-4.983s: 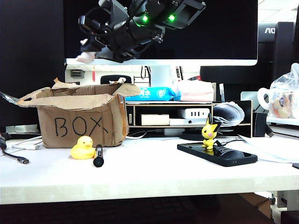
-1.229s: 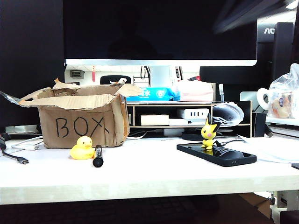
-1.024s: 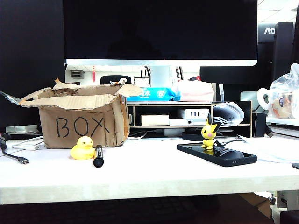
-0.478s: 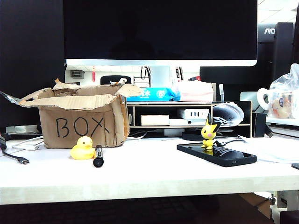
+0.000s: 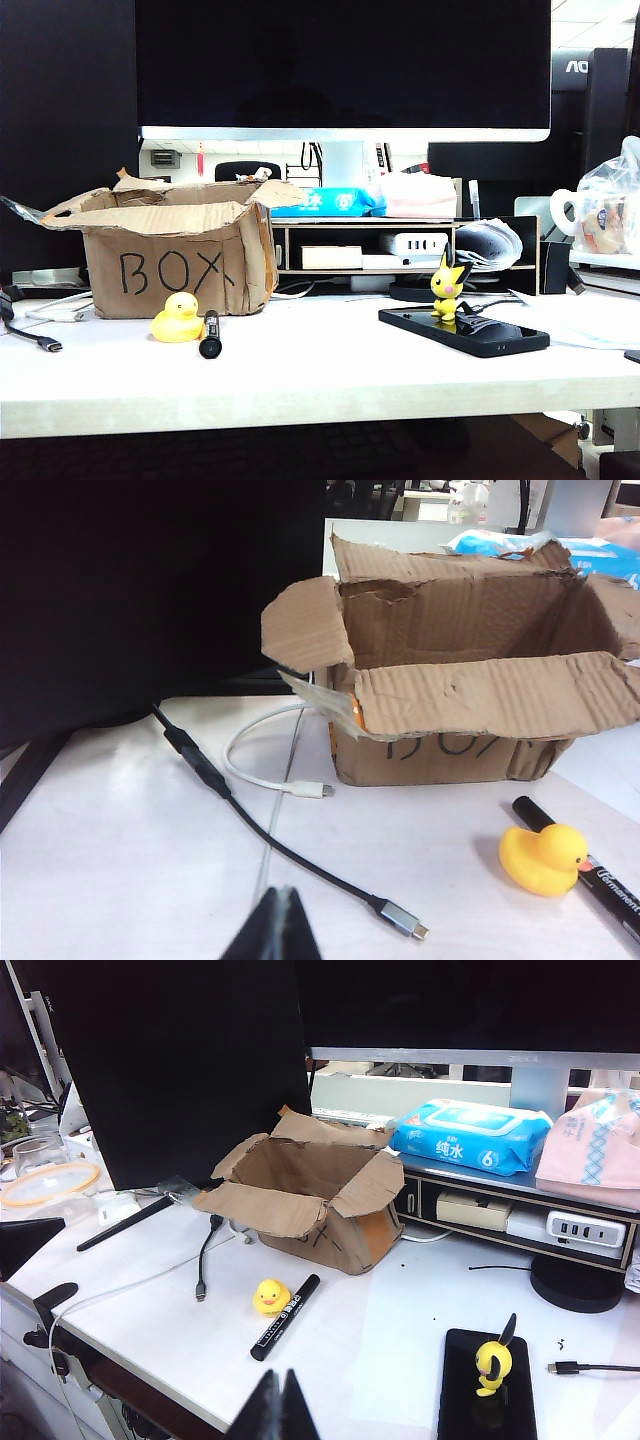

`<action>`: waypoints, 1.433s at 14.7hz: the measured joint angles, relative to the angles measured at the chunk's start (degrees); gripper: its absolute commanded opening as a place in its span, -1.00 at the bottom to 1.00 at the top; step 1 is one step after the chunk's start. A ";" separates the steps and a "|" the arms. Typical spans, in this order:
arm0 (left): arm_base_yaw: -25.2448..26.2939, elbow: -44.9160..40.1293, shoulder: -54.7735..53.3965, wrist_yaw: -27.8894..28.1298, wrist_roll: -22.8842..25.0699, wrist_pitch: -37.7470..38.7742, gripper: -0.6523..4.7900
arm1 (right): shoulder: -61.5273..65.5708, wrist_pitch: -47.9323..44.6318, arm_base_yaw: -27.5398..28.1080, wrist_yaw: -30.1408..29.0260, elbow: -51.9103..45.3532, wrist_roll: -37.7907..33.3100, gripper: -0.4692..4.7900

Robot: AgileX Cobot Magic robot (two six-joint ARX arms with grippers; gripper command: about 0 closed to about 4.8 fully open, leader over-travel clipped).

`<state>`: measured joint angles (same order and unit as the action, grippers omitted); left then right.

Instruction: Put the doll that is least similar in color compared to the others into the paper box.

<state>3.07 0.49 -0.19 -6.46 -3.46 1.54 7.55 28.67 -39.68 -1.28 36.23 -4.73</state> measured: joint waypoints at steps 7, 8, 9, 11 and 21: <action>0.00 0.00 0.00 0.00 0.00 0.00 -0.78 | -1.20 0.72 0.94 -0.22 -0.11 0.00 -0.84; 0.00 0.00 0.00 0.00 -0.02 0.00 -0.78 | -4.44 1.51 3.91 -0.44 -0.13 -0.02 -0.84; 0.00 0.00 0.00 -0.02 0.00 0.00 -0.78 | -6.27 1.36 5.99 -0.44 -0.57 -0.02 -0.84; -0.04 0.00 0.00 -0.17 0.00 0.02 -0.78 | -7.32 2.34 10.78 -0.17 -1.05 -0.04 -0.84; 0.00 0.00 0.00 -0.15 -0.02 0.17 -0.78 | -7.30 2.36 37.16 -0.17 -14.88 -0.04 -0.84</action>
<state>3.07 0.49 -0.19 -6.61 -3.49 1.72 0.25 31.03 -2.52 -1.45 21.34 -4.78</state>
